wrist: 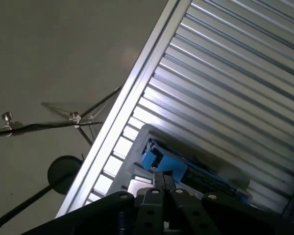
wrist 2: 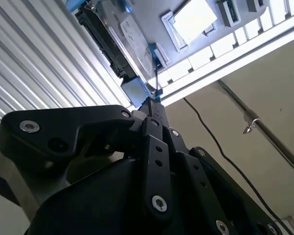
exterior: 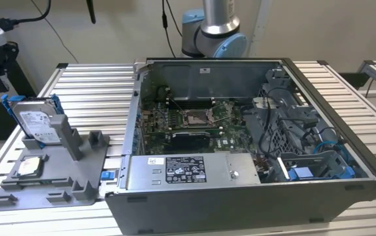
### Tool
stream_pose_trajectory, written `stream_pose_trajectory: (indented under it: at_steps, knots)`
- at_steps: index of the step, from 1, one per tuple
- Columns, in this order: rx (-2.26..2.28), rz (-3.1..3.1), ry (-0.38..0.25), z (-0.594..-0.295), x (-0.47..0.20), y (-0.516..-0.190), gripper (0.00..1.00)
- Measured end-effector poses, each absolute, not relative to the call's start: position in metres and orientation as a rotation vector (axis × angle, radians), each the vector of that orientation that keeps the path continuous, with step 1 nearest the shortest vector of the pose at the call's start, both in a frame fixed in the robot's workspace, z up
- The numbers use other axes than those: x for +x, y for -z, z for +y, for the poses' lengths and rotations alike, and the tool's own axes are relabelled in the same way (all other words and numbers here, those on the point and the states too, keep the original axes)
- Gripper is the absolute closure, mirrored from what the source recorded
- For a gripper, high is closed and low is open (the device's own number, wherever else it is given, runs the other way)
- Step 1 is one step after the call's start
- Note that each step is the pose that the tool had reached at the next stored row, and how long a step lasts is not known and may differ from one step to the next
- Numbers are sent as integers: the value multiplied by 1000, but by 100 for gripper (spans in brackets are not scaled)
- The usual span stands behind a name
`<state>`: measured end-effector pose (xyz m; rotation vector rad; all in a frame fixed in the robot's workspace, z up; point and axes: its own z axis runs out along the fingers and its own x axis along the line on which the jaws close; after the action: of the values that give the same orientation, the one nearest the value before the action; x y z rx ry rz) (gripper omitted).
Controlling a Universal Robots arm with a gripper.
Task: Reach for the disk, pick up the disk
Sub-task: 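Pick up the disk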
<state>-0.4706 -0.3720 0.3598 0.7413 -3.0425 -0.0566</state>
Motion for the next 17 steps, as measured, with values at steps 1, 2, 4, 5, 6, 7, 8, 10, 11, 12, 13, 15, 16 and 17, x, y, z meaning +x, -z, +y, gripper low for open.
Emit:
stream_pose_trajectory:
  at_steps: [1,2,4,5,6,7,8,10,11,12,13,15,16,17]
  knots:
    - [754,-3039,56,-372,-471,-360,100]
    - [769,-3035,56,-372,-471,-360,100]
    - [802,-3026,56,-372,-471,-360,100]
    - [817,-3022,56,-372,-471,-360,100]
    - [833,-3017,56,-372,-471,-360,100]
    - [848,-3013,56,-372,-471,-360,100]
    - [863,-3009,56,-372,-471,-360,100]
    - [894,-2999,55,-372,-471,-360,100]
    - [911,-2994,55,-372,-471,-360,100]
    - [928,-2989,55,-372,-471,-360,100]
    - [943,-2984,55,-372,-471,-360,100]
    - [978,-2972,55,-372,-471,-360,100]
    - [995,-2966,55,-372,-471,-360,100]
    - [1012,-2960,55,-372,-471,-360,100]
